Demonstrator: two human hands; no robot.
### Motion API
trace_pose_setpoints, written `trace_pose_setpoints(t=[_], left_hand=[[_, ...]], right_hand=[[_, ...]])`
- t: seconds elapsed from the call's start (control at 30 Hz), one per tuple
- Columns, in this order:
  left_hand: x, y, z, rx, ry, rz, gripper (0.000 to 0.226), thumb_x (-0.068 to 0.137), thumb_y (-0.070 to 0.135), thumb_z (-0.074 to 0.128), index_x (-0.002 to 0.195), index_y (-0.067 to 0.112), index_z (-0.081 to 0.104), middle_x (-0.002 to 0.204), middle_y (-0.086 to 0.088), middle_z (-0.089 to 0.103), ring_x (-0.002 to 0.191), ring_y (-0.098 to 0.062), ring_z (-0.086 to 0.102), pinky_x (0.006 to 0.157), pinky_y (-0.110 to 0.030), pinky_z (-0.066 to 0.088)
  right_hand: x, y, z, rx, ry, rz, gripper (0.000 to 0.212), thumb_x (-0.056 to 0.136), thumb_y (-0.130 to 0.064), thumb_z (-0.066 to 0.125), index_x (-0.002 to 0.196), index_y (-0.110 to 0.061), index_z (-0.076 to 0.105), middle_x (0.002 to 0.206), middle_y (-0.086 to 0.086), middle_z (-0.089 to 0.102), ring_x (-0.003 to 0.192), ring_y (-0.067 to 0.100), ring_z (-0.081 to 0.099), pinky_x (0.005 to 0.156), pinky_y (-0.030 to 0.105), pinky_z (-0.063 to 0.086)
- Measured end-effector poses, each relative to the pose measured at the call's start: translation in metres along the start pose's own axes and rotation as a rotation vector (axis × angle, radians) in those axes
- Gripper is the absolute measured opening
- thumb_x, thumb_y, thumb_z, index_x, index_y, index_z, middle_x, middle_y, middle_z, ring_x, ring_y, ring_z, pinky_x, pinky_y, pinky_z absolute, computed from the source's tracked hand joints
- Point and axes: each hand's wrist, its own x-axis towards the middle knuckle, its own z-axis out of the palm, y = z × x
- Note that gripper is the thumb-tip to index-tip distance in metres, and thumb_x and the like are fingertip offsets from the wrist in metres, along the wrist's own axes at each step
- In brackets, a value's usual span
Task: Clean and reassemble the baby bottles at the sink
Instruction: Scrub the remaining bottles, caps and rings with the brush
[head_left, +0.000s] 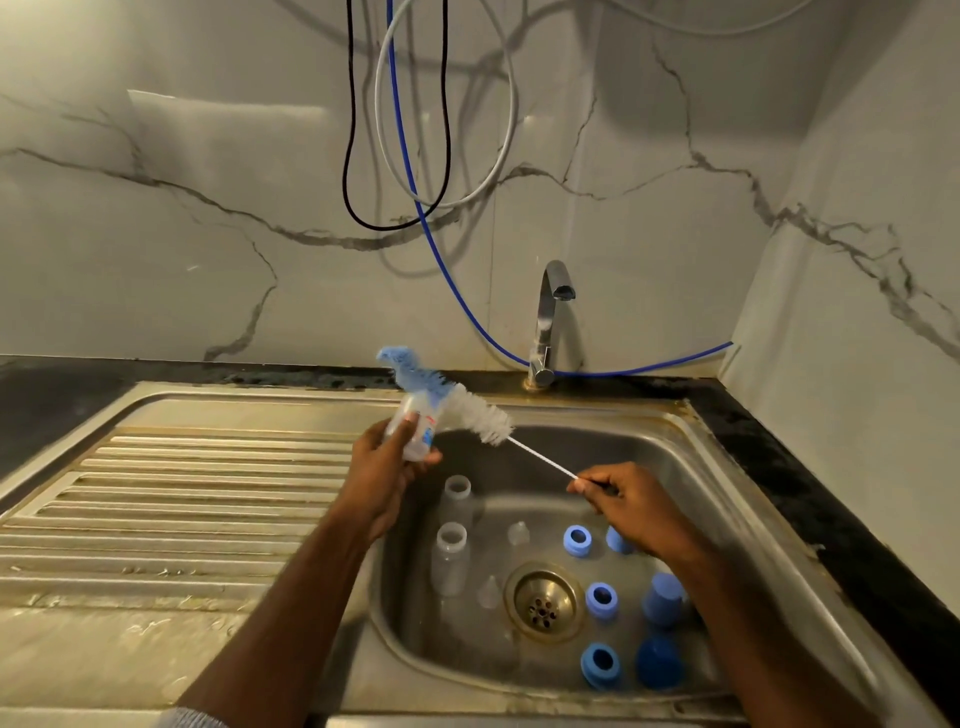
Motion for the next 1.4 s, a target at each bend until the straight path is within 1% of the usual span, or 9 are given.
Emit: trace_pose_setpoints(t=[0.13,0.27,0.4,0.53,0.67,0.8,0.97,1.2,1.4], left_hand=[[-0.007,-0.004,0.000,0.098,-0.068,-0.057,0.063,0.079,0.031,0.072,0.134,0.013,0.048,0.125,-0.014,0.058,0.109,-0.034,0.067,0.072,-0.035,0.063],[-0.012,-0.018,0.016,0.208,-0.188,-0.051,0.039,0.086,0.028,0.072,0.122,0.020,0.058,0.127,-0.017,0.060,0.108,-0.037,0.069,0.083,-0.046,0.061],[-0.004,-0.003,0.003,0.111,-0.072,-0.008,0.051,0.079,0.033,0.073,0.125,0.017,0.056,0.124,-0.012,0.061,0.106,-0.031,0.069,0.074,-0.036,0.062],[-0.006,-0.012,0.004,0.293,-0.137,0.033,0.053,0.080,0.030,0.076,0.127,0.021,0.054,0.127,-0.011,0.060,0.098,-0.026,0.072,0.075,-0.037,0.062],[-0.002,-0.019,0.008,0.809,-0.034,0.423,0.054,0.084,0.021,0.081,0.128,0.029,0.051,0.129,0.005,0.055,0.110,-0.011,0.060,0.092,-0.035,0.054],[0.006,-0.011,-0.002,1.092,0.080,0.745,0.059,0.078,-0.001,0.080,0.130,0.014,0.058,0.137,-0.008,0.052,0.127,-0.028,0.047,0.104,-0.045,0.048],[-0.002,-0.017,0.015,1.280,-0.026,0.937,0.058,0.074,-0.007,0.081,0.128,0.010,0.065,0.136,-0.014,0.058,0.127,-0.035,0.049,0.102,-0.044,0.047],[0.006,-0.008,0.001,1.235,0.107,0.924,0.054,0.077,-0.004,0.079,0.128,0.005,0.064,0.136,-0.017,0.057,0.128,-0.038,0.048,0.103,-0.049,0.048],[0.004,-0.023,0.011,1.101,0.020,0.902,0.057,0.077,0.011,0.086,0.127,0.018,0.061,0.133,-0.003,0.056,0.121,-0.014,0.052,0.099,-0.029,0.047]], right_hand=[[-0.001,0.000,0.001,-0.009,0.010,-0.007,0.017,0.099,-0.023,0.060,0.094,-0.031,0.075,0.079,-0.005,0.073,0.075,0.011,0.066,0.073,0.028,0.054],[0.003,-0.011,0.013,0.027,0.080,-0.082,0.016,0.098,-0.021,0.063,0.094,-0.029,0.076,0.069,-0.030,0.065,0.070,-0.007,0.061,0.065,0.009,0.044],[-0.001,0.004,-0.005,0.021,0.015,0.009,0.020,0.098,-0.024,0.062,0.088,-0.035,0.074,0.077,-0.005,0.073,0.073,0.007,0.064,0.070,0.022,0.051],[0.000,-0.003,0.005,-0.005,0.036,-0.041,0.018,0.099,-0.024,0.062,0.088,-0.035,0.072,0.066,-0.021,0.066,0.062,-0.003,0.058,0.060,0.012,0.042],[0.002,-0.008,0.007,0.020,0.063,-0.065,0.017,0.098,-0.022,0.063,0.090,-0.033,0.073,0.064,-0.026,0.064,0.061,-0.004,0.058,0.059,0.012,0.043],[-0.004,0.001,-0.006,0.001,-0.066,0.017,0.020,0.099,-0.024,0.060,0.088,-0.036,0.073,0.079,0.000,0.073,0.073,0.017,0.065,0.070,0.028,0.054],[0.002,-0.017,0.016,0.041,0.110,-0.038,0.017,0.099,-0.023,0.061,0.098,-0.028,0.077,0.083,-0.008,0.074,0.076,0.004,0.067,0.069,0.018,0.052],[-0.005,0.001,-0.007,0.107,-0.097,0.017,0.019,0.098,-0.025,0.062,0.088,-0.033,0.077,0.072,-0.001,0.071,0.064,0.009,0.062,0.062,0.020,0.053],[0.007,-0.010,0.013,0.039,0.173,-0.092,0.016,0.098,-0.027,0.062,0.093,-0.035,0.075,0.077,-0.004,0.073,0.072,0.009,0.067,0.067,0.024,0.052]])
